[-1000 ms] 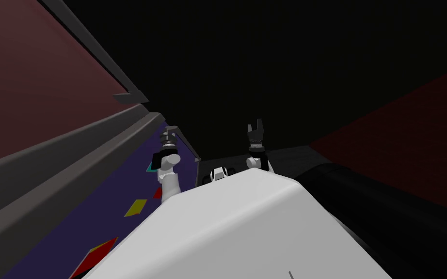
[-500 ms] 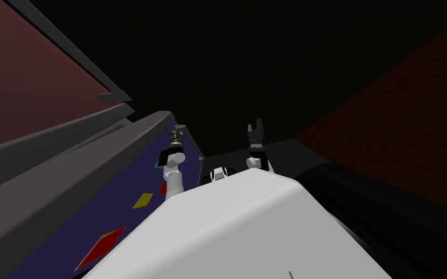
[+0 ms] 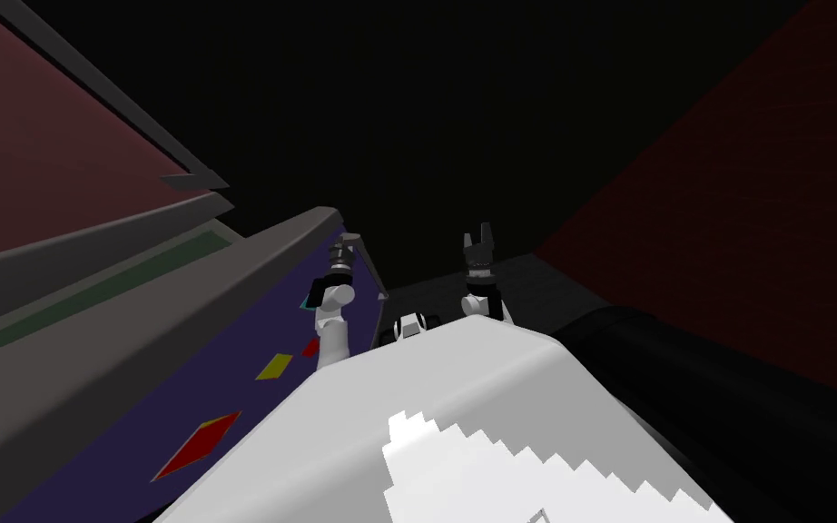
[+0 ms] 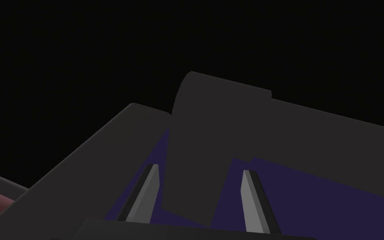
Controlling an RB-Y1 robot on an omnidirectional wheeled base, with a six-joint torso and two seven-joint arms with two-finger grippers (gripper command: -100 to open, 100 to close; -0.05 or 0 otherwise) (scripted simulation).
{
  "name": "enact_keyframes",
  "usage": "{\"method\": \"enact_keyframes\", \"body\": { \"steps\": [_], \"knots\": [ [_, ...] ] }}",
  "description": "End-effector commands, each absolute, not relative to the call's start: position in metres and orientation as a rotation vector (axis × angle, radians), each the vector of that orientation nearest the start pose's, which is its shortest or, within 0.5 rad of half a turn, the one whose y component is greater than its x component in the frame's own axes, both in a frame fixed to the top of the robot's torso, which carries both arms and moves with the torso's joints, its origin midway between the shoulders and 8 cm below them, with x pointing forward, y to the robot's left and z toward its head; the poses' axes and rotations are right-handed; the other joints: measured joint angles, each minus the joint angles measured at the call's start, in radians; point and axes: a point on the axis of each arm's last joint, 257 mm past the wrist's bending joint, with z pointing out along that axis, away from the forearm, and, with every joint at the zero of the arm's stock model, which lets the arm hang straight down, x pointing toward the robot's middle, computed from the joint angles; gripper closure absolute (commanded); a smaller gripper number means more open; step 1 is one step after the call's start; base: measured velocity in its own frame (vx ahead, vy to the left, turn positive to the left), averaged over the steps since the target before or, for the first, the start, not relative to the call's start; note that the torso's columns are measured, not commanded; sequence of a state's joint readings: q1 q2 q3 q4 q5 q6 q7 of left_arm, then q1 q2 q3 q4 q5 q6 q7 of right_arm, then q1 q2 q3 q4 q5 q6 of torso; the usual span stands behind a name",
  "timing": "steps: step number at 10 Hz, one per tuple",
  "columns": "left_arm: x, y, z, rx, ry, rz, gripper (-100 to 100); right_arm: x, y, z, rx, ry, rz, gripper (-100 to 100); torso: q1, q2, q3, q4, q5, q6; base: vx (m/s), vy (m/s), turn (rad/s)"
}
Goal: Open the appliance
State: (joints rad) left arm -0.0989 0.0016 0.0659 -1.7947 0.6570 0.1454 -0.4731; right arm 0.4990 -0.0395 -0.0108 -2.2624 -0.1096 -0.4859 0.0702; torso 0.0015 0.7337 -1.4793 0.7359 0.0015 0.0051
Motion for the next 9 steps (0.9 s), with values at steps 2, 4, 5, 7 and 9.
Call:
{"method": "enact_keyframes", "body": {
  "steps": [2, 4, 5, 7, 9],
  "knots": [
    [0.557, 0.173, -0.097, -1.127, 1.09, -1.532, 100, 0.348, -0.293, 0.015, 0.696, 0.616, 1.289, 0, 0.001, 0.001, 0.001, -0.002, 0.001, -0.004, -0.229, -0.067, -0.145],
    [0.553, 0.148, -0.098, -1.112, 1.124, -1.568, 100, 0.348, -0.293, 0.015, 0.696, 0.616, 1.289, 0, 0.0, 0.003, 0.002, -0.002, 0.001, -0.005, -0.267, -0.121, -0.179],
    [0.551, 0.136, -0.098, -1.104, 1.141, -1.586, 100, 0.348, -0.293, 0.015, 0.696, 0.616, 1.289, 0, 0.003, 0.002, 0.002, -0.004, 0.002, -0.005, -0.291, -0.093, -0.181],
    [0.545, 0.111, -0.099, -1.088, 1.175, -1.623, 100, 0.348, -0.293, 0.015, 0.696, 0.616, 1.289, 0, 0.006, -0.001, 0.0, -0.003, 0.002, -0.007, -0.239, -0.097, -0.165],
    [0.543, 0.104, -0.093, -1.072, 1.174, -1.628, 100, 0.348, -0.293, 0.015, 0.696, 0.616, 1.289, 0, 0.001, -0.002, -0.001, -0.003, 0.001, -0.005, -0.19, -0.079, -0.098]
  ]
}}
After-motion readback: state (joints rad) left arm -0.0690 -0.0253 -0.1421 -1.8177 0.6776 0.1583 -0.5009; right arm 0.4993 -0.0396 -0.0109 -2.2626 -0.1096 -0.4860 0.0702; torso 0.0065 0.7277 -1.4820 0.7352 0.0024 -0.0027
